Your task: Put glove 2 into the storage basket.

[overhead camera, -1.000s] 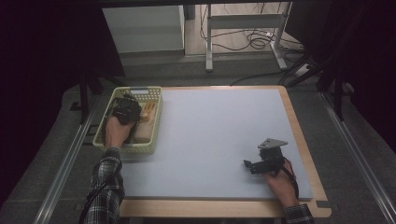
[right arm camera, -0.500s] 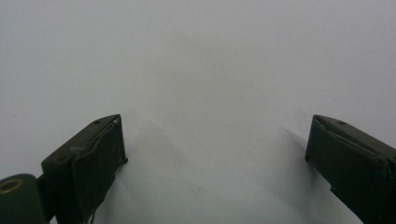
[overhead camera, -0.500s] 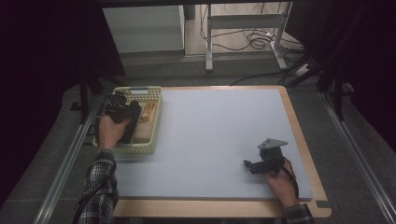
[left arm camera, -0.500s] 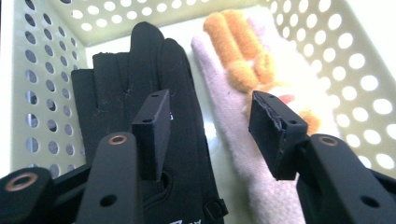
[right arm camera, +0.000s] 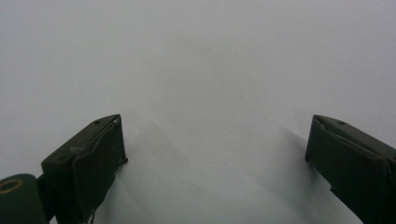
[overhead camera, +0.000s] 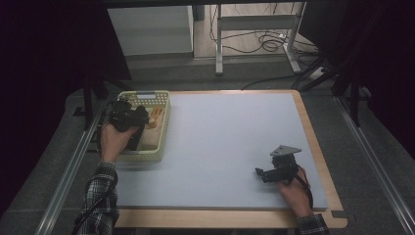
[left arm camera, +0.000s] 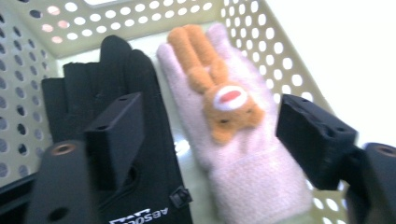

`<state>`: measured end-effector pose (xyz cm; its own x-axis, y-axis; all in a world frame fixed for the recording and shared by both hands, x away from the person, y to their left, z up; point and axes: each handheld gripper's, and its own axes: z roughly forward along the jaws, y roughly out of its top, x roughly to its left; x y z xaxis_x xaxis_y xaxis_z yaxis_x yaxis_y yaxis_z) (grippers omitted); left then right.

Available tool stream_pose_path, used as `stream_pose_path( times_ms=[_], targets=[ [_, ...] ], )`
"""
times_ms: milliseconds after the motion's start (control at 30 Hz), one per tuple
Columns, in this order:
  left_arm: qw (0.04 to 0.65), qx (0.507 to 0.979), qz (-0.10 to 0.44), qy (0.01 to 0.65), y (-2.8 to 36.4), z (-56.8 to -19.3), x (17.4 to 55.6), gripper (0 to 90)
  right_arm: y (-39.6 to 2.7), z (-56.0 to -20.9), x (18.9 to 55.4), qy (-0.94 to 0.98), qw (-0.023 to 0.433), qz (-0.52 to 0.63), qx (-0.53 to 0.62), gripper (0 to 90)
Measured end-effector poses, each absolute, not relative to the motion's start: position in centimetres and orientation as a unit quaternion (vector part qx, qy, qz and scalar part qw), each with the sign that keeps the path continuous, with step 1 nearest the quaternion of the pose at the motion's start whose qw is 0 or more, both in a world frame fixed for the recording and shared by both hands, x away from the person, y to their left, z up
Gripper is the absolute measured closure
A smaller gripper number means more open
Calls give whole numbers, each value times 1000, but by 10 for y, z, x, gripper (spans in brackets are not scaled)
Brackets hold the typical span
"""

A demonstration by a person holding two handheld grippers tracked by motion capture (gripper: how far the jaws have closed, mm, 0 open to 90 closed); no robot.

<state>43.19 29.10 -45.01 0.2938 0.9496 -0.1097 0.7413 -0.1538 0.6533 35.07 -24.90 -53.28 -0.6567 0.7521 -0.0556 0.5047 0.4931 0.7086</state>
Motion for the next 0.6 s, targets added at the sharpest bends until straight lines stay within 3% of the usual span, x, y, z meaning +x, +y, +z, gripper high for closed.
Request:
stream_pose_path(
  times_ms=[333,600],
  targets=[
    [351,743,162,546,285,-443,416,80,-249,-532,351,845,182,338,372,45],
    [364,759,157,516,273,-439,401,50,-249,-532,351,845,183,338,371,45]
  ],
)
